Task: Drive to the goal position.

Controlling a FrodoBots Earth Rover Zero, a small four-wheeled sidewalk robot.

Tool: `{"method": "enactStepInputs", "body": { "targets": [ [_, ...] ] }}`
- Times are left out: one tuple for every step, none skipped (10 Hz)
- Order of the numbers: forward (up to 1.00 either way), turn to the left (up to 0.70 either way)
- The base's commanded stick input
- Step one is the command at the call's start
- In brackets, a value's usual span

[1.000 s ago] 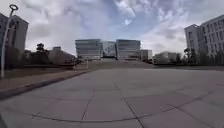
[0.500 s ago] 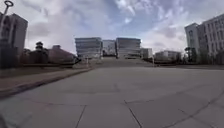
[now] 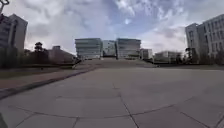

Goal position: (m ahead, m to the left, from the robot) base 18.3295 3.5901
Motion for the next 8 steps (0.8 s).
{"method": "enactStepInputs", "body": {
  "targets": [
    [0.70, 0.00],
    [0.70, 0.00],
    [0.70, 0.00],
    [0.70, 0.00],
    [0.70, 0.00],
    [0.70, 0.00],
    [0.70, 0.00],
    [0.70, 0.00]
  ]
}}
